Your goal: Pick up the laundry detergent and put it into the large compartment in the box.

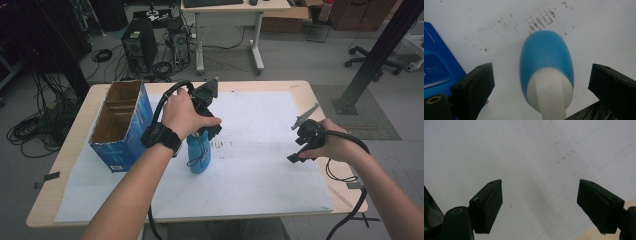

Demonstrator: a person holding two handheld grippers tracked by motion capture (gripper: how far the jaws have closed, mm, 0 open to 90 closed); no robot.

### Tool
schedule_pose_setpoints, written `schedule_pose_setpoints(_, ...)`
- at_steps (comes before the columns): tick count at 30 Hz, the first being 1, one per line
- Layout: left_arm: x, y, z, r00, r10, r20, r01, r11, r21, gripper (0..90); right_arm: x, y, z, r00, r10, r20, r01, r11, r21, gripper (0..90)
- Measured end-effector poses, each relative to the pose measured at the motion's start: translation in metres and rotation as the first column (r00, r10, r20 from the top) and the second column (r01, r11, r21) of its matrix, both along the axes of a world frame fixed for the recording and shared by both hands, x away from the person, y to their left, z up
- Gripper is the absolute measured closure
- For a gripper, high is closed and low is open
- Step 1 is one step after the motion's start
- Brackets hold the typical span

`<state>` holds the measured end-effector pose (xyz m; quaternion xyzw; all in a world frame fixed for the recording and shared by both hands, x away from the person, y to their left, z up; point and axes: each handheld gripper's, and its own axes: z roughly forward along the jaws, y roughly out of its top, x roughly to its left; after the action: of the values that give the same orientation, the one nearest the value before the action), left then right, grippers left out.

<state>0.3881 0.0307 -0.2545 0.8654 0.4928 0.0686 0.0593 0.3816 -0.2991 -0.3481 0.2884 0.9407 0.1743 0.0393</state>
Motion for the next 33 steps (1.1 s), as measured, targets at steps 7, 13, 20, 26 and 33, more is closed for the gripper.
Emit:
schedule_pose_setpoints(7,0.002,-0.001,-0.008,0.9997,0.014,-0.021,-0.013,0.9998,0.013,8.0,0.000,-0.001,-0.001,1.0000,-0.002,-0.003,0.002,1.000,0.001,20.8)
schedule_pose_setpoints(13,0.001,-0.002,-0.016,0.9990,0.006,-0.044,-0.005,0.9998,0.021,10.4,0.000,-0.001,-0.002,1.0000,-0.001,-0.004,0.001,1.000,0.000,20.8)
schedule_pose_setpoints(20,0.002,-0.004,-0.026,0.9978,0.011,-0.066,-0.009,0.9995,0.031,10.8,0.000,0.000,-0.004,1.0000,-0.002,-0.008,0.002,1.000,-0.002,20.8)
schedule_pose_setpoints(26,0.003,-0.005,-0.031,0.9966,0.027,-0.078,-0.024,0.9988,0.043,13.2,0.000,0.000,-0.005,0.9999,-0.001,-0.010,0.001,1.000,0.000,20.8)
schedule_pose_setpoints(33,0.005,-0.005,-0.035,0.9938,0.047,-0.100,-0.042,0.9979,0.049,14.7,0.000,0.001,-0.006,0.9999,0.000,-0.011,0.000,1.000,0.001,20.8)
